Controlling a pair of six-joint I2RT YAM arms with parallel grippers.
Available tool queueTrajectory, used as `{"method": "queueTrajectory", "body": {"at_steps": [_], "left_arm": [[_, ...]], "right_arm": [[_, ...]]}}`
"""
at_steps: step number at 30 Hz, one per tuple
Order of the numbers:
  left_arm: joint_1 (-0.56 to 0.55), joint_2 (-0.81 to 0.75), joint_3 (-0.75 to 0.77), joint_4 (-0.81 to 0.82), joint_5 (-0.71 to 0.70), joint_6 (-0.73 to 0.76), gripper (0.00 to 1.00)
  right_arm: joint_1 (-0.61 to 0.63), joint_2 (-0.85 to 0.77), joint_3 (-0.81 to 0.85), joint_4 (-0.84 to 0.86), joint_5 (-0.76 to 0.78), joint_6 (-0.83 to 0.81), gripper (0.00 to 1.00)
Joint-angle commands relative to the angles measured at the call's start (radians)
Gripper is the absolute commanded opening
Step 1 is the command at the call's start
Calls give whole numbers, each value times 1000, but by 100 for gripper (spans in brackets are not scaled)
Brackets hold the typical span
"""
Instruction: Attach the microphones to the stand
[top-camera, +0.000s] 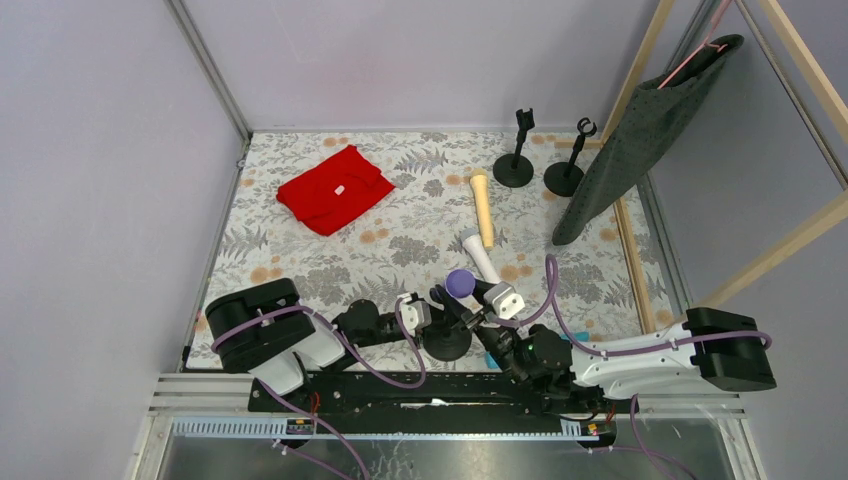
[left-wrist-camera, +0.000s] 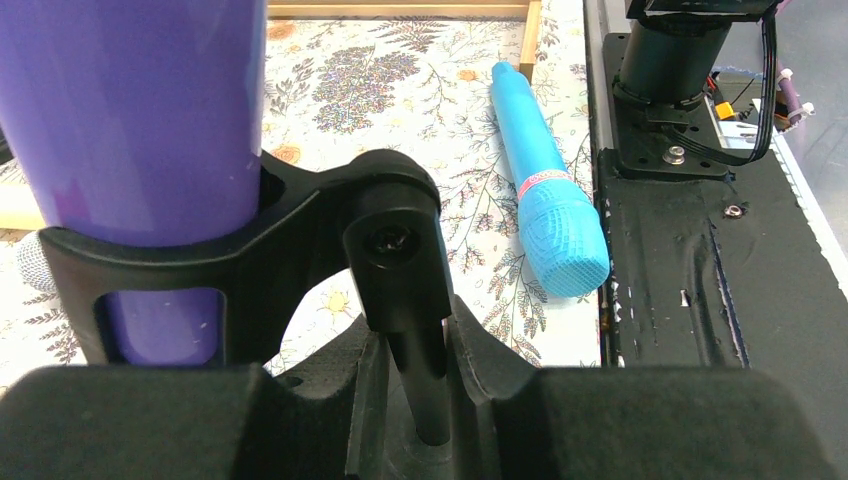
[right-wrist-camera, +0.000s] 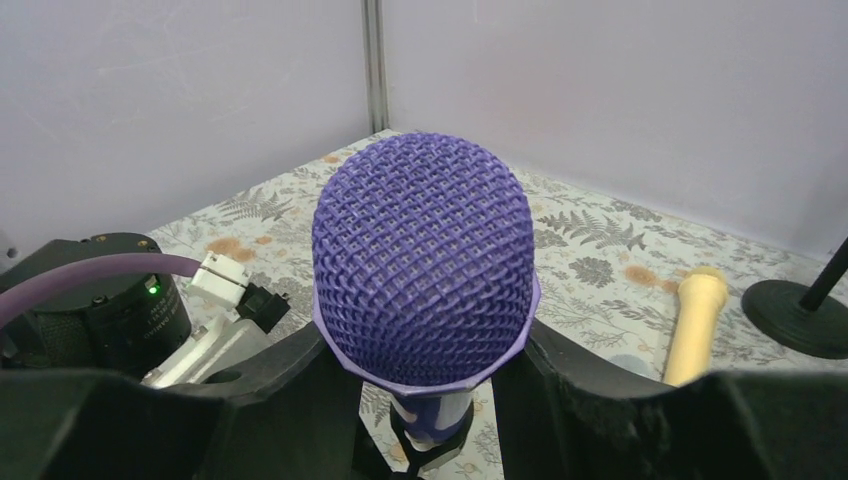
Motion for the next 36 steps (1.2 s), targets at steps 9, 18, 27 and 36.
{"method": "queueTrajectory", "body": {"at_steps": [9, 18, 27, 36], "left_arm": [[3, 11, 9, -10, 6, 61, 0], [4, 13, 9, -5, 11, 60, 0], [3, 12, 8, -6, 11, 59, 0], [4, 13, 9, -4, 17, 57, 0]], "right_arm": [[-16, 165, -71, -109, 59, 196, 0], [-22, 246, -95, -93, 72, 239, 0], [-27, 298, -88, -72, 68, 243, 0], [-32, 302, -94, -71, 68, 258, 0]]}}
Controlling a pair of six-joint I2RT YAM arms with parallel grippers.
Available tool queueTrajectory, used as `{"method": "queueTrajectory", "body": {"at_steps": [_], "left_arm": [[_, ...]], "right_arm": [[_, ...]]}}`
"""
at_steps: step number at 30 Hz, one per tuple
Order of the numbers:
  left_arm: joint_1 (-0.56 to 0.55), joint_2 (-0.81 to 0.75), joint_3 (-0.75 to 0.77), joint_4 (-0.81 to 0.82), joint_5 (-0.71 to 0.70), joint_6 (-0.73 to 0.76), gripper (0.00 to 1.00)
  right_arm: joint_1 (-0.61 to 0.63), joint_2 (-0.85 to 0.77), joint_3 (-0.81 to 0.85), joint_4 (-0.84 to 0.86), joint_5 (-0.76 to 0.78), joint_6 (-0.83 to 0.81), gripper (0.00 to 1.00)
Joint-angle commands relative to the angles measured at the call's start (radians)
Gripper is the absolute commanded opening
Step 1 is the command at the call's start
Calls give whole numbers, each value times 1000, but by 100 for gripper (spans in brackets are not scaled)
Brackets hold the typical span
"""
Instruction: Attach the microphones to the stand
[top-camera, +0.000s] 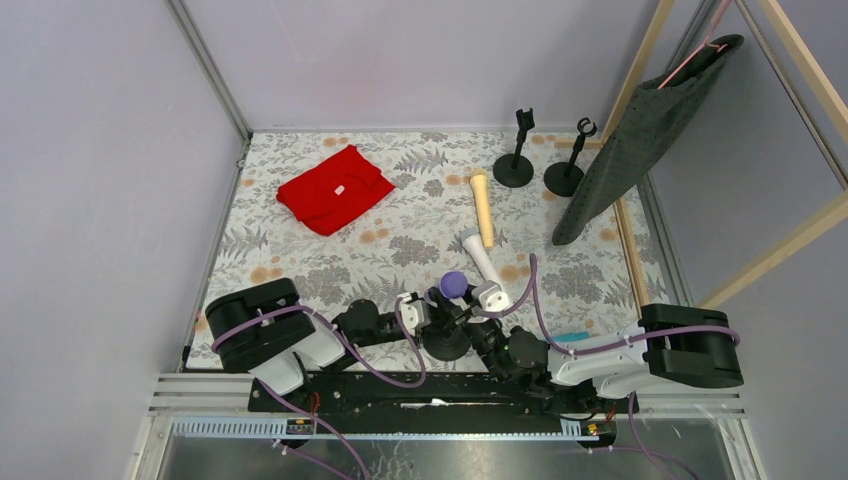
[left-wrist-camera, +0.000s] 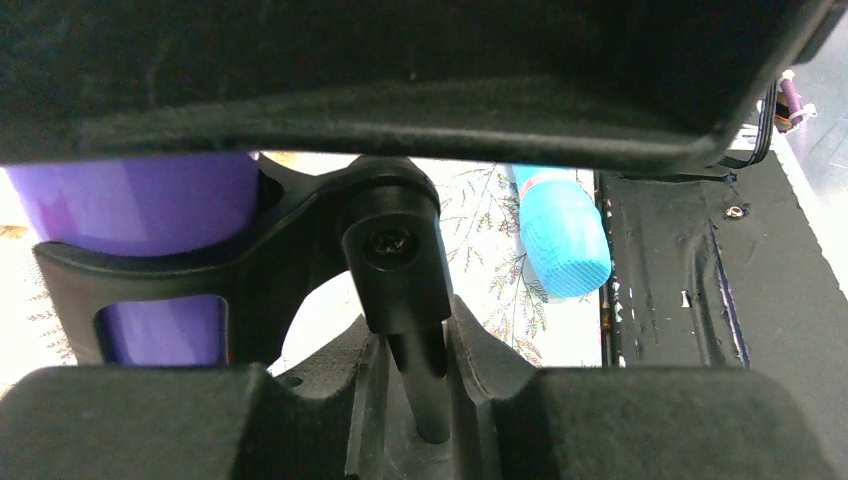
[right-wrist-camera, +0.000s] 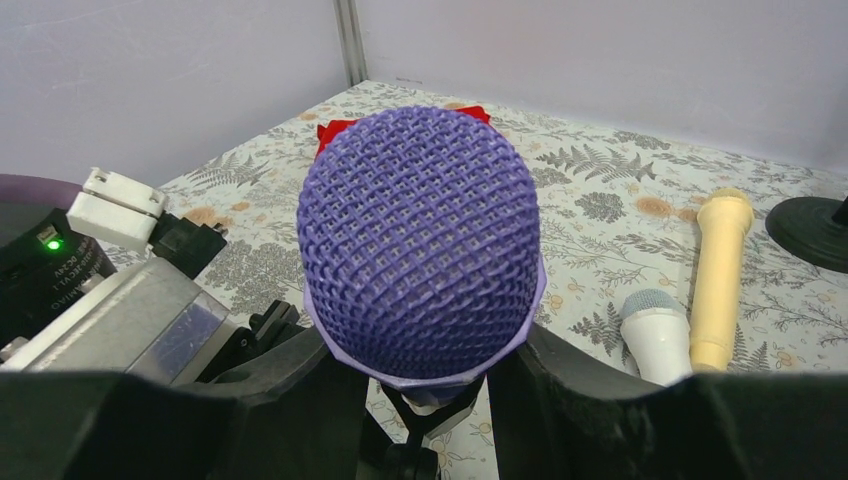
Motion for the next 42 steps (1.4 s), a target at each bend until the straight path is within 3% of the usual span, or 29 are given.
{"method": "queueTrajectory", "body": {"at_steps": [1, 17, 26, 27, 31, 33, 42], "left_arm": [[2, 13, 10, -3, 17, 63, 0], [2, 10, 8, 0, 17, 63, 0], [3, 4, 6, -3, 6, 63, 0], [4, 3, 5, -4, 3, 64, 0], [3, 4, 6, -5, -3, 63, 0], [3, 5, 8, -9, -6, 61, 0], [3, -3, 9, -19, -13, 60, 0]], "right_arm": [[1, 67, -59, -218, 21, 97, 0], [-8, 131, -35, -182, -1, 94, 0], [-8, 26, -32, -255, -13, 80, 2], [-8, 0, -29, -282, -24, 80, 5], [-8, -107, 1, -420, -97, 86, 40], [-8, -160, 22, -513, -126, 99, 51], [-6, -417, 88, -799, -167, 137, 68]]}}
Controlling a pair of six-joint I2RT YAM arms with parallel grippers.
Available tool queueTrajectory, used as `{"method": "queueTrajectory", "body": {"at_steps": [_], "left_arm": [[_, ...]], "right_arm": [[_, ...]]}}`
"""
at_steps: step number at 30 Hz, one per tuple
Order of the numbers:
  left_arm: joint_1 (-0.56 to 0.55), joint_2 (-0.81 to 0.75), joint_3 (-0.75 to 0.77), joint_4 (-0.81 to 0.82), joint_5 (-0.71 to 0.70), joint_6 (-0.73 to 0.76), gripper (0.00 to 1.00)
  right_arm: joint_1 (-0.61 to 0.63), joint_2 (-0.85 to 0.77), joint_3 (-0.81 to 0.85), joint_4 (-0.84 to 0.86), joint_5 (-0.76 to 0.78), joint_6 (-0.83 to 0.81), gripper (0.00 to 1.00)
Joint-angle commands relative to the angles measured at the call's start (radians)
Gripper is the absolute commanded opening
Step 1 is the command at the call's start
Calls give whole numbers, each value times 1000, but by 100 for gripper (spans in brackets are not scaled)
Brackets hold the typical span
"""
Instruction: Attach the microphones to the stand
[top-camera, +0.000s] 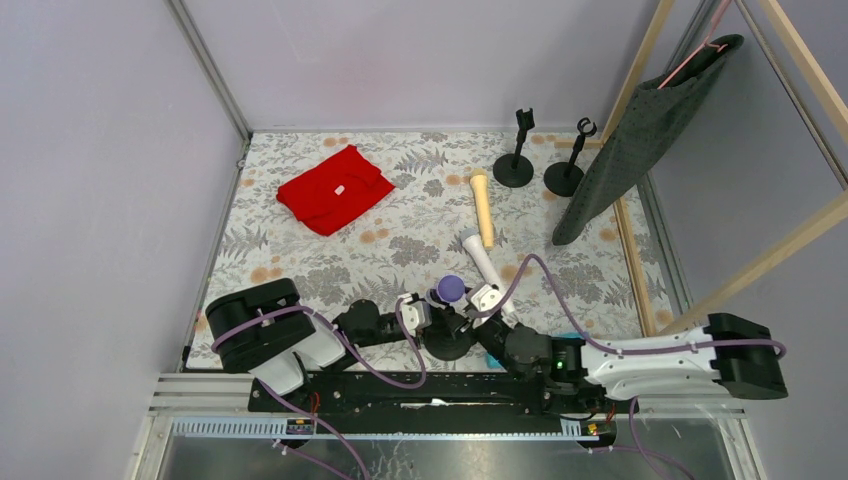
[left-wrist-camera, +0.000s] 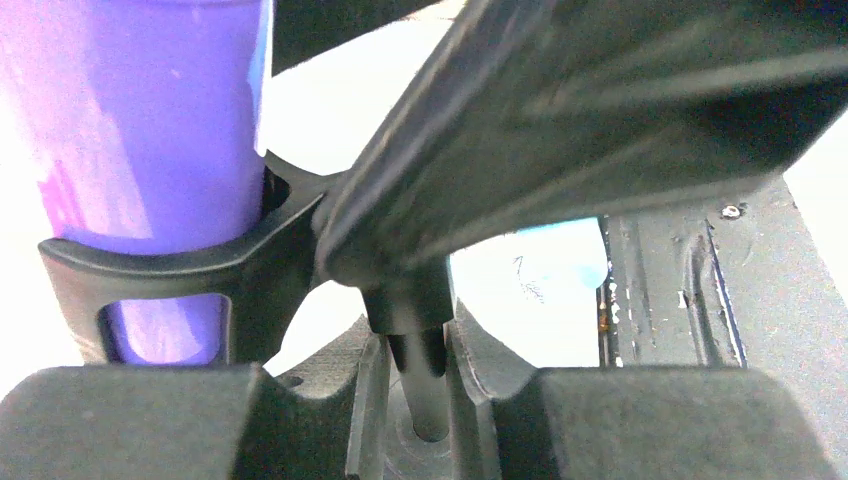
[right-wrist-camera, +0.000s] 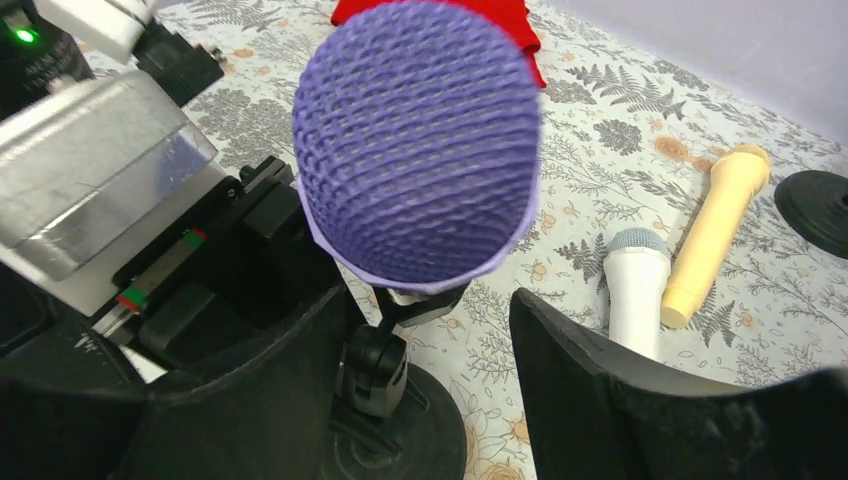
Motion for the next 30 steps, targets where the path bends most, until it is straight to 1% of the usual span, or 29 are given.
{"method": "queueTrajectory", "body": {"at_steps": [1, 5, 6, 7, 9, 11, 12, 13, 15, 17, 22, 28, 30], "left_arm": [[5, -4, 5, -16, -16, 56, 0], [4, -12, 3, -16, -24, 54, 0], [4, -14, 3, -16, -25, 47, 3], [5, -17, 1, -14, -31, 35, 15], [5, -22, -3, 0, -40, 0, 42], [5, -36, -10, 13, -45, -38, 65], [5, -48, -9, 12, -47, -56, 92], [5, -60, -6, 4, -48, -73, 98], [5, -92, 9, -37, -58, -119, 99], [2, -108, 28, -55, -82, -175, 99], [-13, -144, 54, -66, -166, -321, 99], [-35, -179, 78, -78, -221, -458, 99], [-35, -182, 85, -74, -250, -512, 94]], "right_arm": [[6, -151, 64, -187, -53, 52, 69], [6, -260, 92, -326, -121, 105, 70], [6, -282, 103, -365, -128, 128, 70], [6, -300, 115, -411, -110, 161, 70], [7, -326, 151, -514, -51, 237, 70], [6, -337, 181, -606, 15, 299, 70], [6, -337, 193, -645, 52, 329, 70], [6, -337, 202, -673, 81, 356, 69], [6, -333, 213, -726, 123, 395, 69], [6, -328, 218, -735, 144, 411, 69], [6, -323, 230, -762, 202, 463, 68], [6, -328, 231, -783, 232, 509, 67], [6, -330, 234, -802, 232, 519, 67]]}}
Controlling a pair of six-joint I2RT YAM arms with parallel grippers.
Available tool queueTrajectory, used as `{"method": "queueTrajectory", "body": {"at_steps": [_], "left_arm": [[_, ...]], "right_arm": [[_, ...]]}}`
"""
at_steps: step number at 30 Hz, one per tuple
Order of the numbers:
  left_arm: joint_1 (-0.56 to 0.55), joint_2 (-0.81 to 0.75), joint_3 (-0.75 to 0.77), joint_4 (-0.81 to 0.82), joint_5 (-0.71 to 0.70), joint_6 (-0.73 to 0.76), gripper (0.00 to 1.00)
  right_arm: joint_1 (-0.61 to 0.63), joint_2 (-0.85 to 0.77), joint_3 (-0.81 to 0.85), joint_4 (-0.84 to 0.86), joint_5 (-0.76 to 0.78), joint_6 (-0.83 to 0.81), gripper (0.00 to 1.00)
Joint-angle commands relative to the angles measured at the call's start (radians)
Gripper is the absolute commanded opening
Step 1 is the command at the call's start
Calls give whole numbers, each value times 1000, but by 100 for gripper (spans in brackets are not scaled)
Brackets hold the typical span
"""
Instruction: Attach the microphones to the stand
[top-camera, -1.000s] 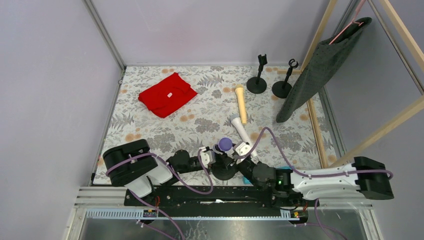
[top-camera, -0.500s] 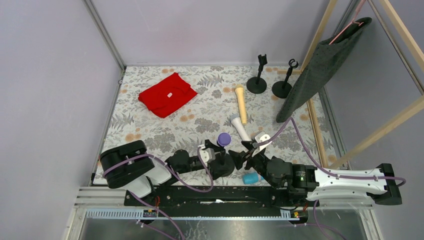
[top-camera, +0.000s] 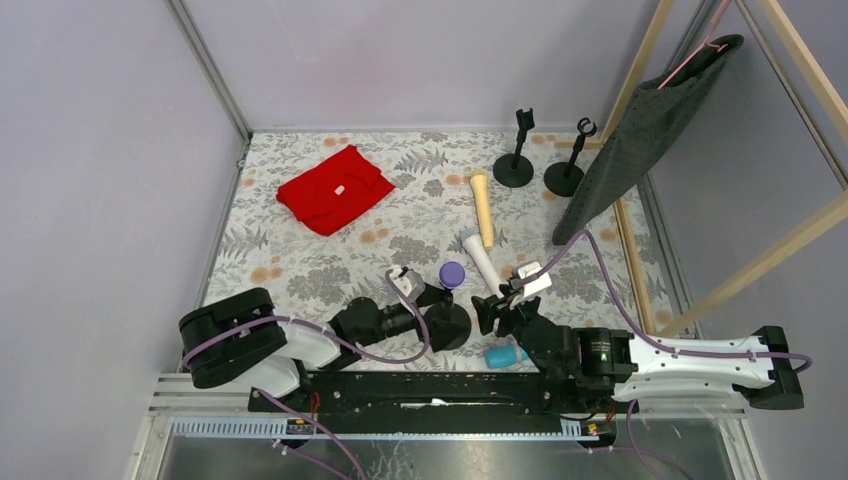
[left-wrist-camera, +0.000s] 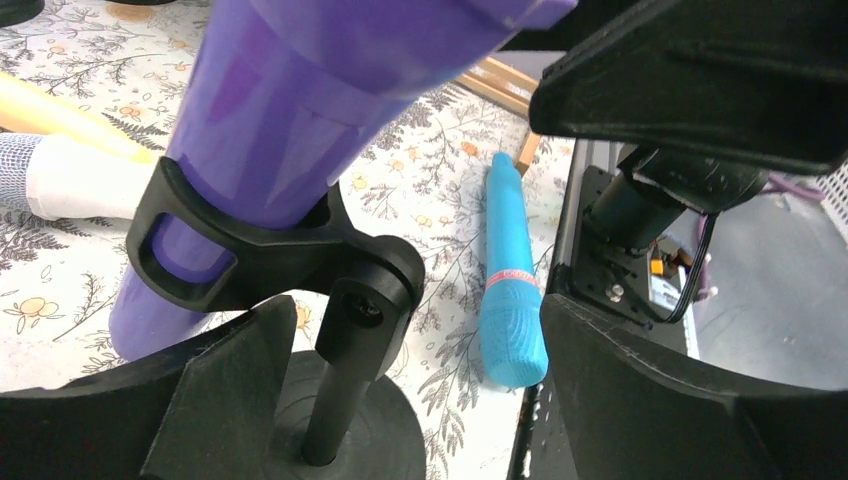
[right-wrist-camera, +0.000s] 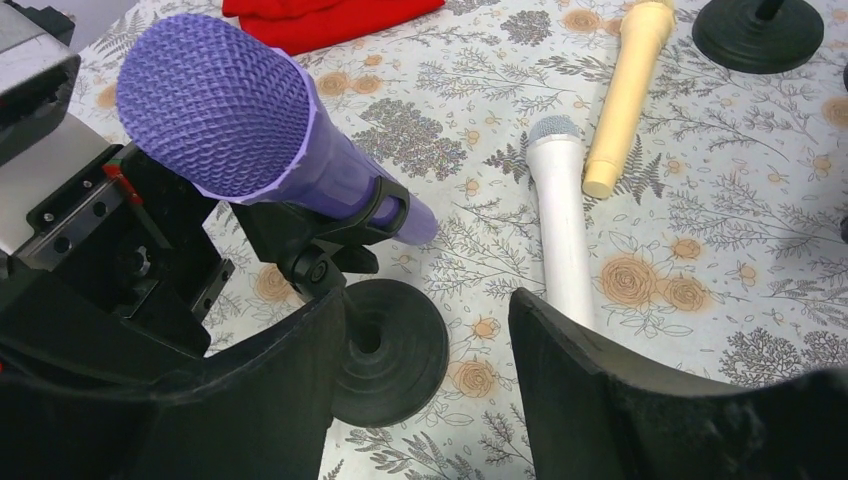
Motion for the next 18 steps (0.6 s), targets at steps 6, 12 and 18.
{"method": "queueTrajectory", "body": {"at_steps": [6, 12, 18], "left_arm": [[-9, -44, 59, 125, -106, -250, 76], [-10, -60, 79, 107, -138, -323, 74], [-8, -64, 75, 112, -165, -341, 49]], "right_arm": [[6, -30, 30, -48, 60, 92, 67], [6, -62, 6, -48, 57, 122, 67], [6, -79, -12, -52, 51, 158, 66]]}}
